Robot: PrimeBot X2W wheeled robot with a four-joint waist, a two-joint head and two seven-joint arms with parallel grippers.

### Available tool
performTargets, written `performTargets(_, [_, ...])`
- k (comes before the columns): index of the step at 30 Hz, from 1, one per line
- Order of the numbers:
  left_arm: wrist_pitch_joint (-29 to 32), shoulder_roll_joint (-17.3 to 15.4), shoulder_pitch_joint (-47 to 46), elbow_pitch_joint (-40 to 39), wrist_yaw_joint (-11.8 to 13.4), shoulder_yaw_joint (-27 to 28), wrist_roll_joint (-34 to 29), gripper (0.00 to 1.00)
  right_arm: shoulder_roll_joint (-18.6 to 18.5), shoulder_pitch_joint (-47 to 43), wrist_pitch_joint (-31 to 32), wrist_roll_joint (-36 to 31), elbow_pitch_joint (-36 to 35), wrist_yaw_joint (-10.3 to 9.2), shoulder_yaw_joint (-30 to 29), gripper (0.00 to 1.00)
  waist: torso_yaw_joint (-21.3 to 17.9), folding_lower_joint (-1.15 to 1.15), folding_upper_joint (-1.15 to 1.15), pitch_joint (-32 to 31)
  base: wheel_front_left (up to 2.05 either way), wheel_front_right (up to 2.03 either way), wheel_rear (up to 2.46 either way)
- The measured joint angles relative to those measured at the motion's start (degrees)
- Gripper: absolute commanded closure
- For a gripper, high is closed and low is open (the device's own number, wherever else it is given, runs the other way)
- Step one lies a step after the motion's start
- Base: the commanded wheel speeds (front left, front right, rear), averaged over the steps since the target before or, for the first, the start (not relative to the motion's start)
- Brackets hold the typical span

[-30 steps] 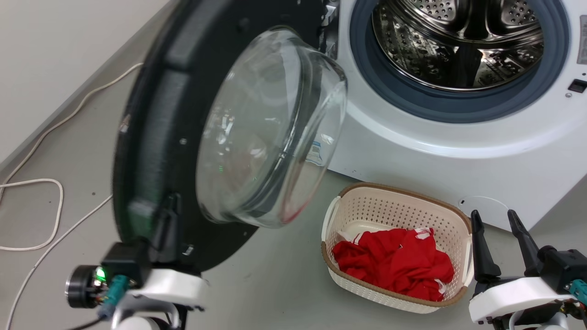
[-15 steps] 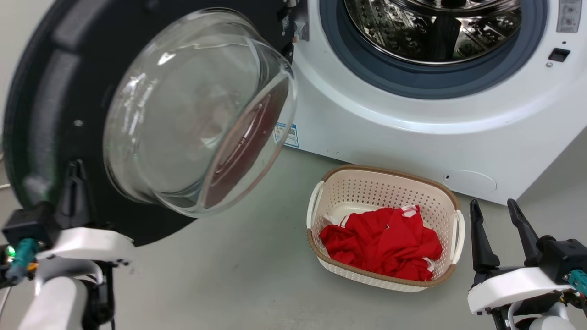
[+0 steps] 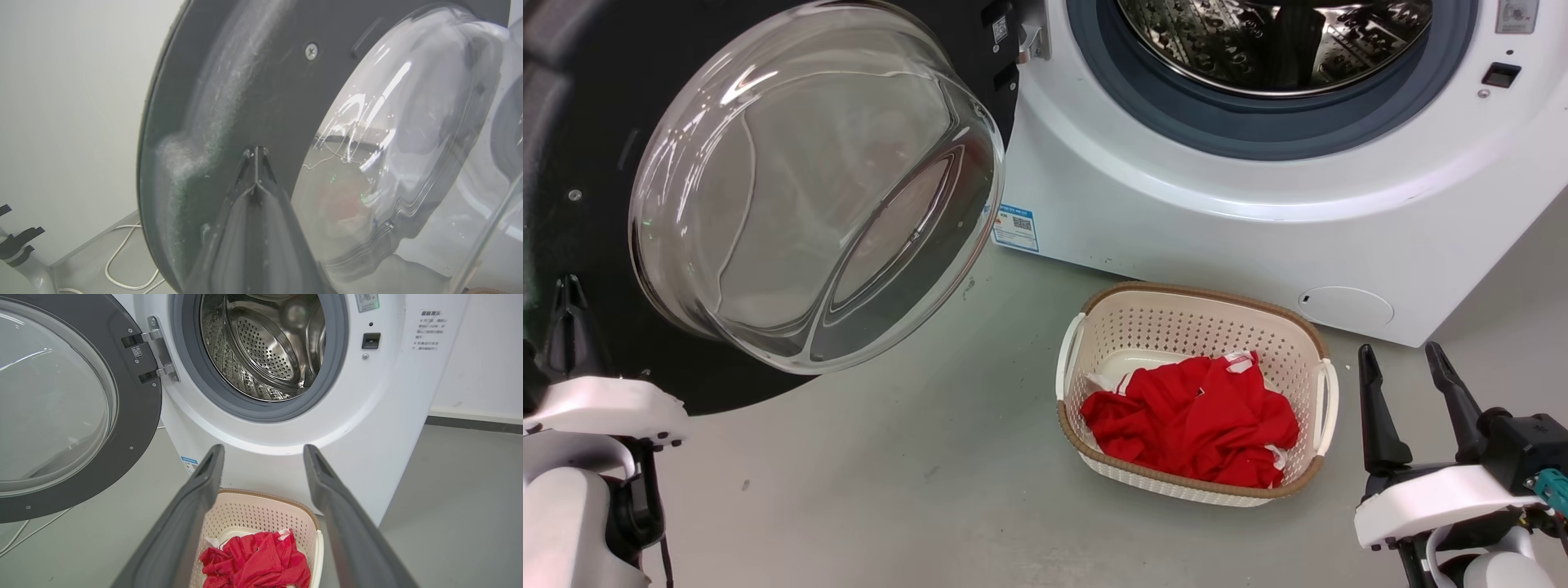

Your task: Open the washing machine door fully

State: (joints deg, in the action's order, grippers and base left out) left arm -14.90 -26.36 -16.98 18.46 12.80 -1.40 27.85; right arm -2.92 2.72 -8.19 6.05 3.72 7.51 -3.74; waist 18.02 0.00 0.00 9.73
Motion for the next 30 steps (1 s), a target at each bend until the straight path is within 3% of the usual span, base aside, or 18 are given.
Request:
performTargets(5, [-0.09,1.58,1.44,-1.09,0.05,0.75,-1.91,1.0,0.0,-0.01,-0.33,0.14,0.54,0.0,0.37,0.0,-0.63,0.0,0.0,-0.8,0.0,0.0,0.0])
performTargets(12, [-0.16,5.79,8.94,-9.71,0.86,2.67,-5.65,1.0,0.0,-0.62,-0.85,0.92,1.36,0.0,0.75,0.0,-1.91,0.0,0.0,-2.86,0.0,0.0,0.0])
performTargets(19, [-0.15,10.61,15.05,-15.67,0.81,-0.33,-8.4,1.0,0.0,-1.35,-0.88,0.96,1.71,0.0,1.26,0.0,-3.3,0.0,0.0,-4.85,0.0,0.0,0.0])
performTargets(20, [-0.16,10.96,15.43,-16.06,0.76,-1.07,-8.99,0.93,0.0,-1.42,-0.88,0.96,1.74,0.0,1.43,0.0,-3.6,-0.01,0.0,-5.09,0.0,0.0,0.0])
performTargets(21, [-0.16,11.31,15.59,-16.28,0.45,-2.02,-9.25,0.72,0.0,-1.46,-0.88,0.94,1.74,0.0,1.51,0.0,-3.92,-0.01,0.0,-5.33,0.0,0.0,0.0])
performTargets(22, [-0.16,11.77,15.62,-16.35,0.32,-2.79,-9.57,0.72,0.01,-1.5,-0.87,0.94,1.75,0.0,1.6,0.0,-4.24,-0.01,0.0,-5.58,0.0,0.0,0.0])
performTargets(23, [-0.16,12.1,15.61,-16.46,0.01,-3.35,-9.62,0.39,0.0,-1.53,-0.87,0.92,1.72,0.0,1.58,0.0,-4.58,-0.01,0.0,-5.82,0.0,0.0,0.0])
performTargets(24, [-0.16,12.15,15.6,-16.33,-0.29,-3.86,-9.78,0.0,0.0,-1.59,-0.87,0.67,1.72,0.0,1.51,0.0,-4.95,-0.01,0.0,-6.06,0.0,0.0,0.0])
performTargets(30, [-0.16,13.16,12.71,-14.19,-2.59,-5.93,-10.68,0.0,0.0,-1.53,-0.8,0.42,1.48,0.0,1.87,0.0,-7.81,-0.01,0.0,-6.85,0.0,0.0,0.0])
